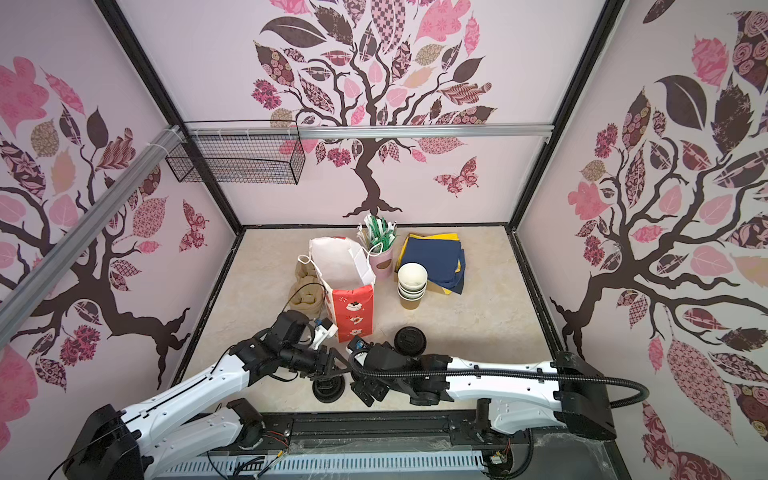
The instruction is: Pack the takeout coffee
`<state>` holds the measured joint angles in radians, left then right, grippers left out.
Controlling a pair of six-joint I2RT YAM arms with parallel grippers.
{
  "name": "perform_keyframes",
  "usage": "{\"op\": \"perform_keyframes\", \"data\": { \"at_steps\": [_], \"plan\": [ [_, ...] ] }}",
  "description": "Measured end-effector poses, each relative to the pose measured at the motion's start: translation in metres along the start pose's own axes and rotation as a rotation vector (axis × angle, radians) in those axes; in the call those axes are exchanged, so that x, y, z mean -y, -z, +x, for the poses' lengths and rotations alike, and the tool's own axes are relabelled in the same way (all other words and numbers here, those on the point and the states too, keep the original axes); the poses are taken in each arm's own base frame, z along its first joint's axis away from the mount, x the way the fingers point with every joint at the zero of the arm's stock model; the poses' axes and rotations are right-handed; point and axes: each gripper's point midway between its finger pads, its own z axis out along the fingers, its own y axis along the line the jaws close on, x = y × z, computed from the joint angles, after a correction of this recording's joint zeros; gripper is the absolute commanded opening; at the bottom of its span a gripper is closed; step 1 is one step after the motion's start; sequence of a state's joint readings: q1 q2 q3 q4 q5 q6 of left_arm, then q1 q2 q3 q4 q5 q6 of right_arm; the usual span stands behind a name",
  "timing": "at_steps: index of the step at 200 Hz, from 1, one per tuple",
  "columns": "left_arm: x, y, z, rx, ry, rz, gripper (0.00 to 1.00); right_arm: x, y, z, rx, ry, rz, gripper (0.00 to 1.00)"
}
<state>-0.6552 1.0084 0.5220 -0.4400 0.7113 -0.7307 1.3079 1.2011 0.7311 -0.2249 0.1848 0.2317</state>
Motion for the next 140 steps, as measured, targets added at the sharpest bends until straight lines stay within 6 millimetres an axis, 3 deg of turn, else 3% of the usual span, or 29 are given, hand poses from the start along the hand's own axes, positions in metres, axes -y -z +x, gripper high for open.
{"op": "perform_keyframes", "data": {
  "at_steps": [45,107,140],
  "plan": [
    [-0.003,-0.001,0.000,-0.002,0.005,-0.011,0.57,-0.004,0.003,-0.002,-0.005,-0.008,-0.022,0.99],
    [-0.005,-0.003,0.000,-0.006,0.009,-0.020,0.57,-0.011,0.015,-0.030,0.044,-0.033,-0.044,0.99],
    [-0.008,-0.005,0.000,-0.014,0.015,-0.026,0.57,-0.011,0.018,-0.033,0.049,-0.070,-0.048,0.97]
  ]
}}
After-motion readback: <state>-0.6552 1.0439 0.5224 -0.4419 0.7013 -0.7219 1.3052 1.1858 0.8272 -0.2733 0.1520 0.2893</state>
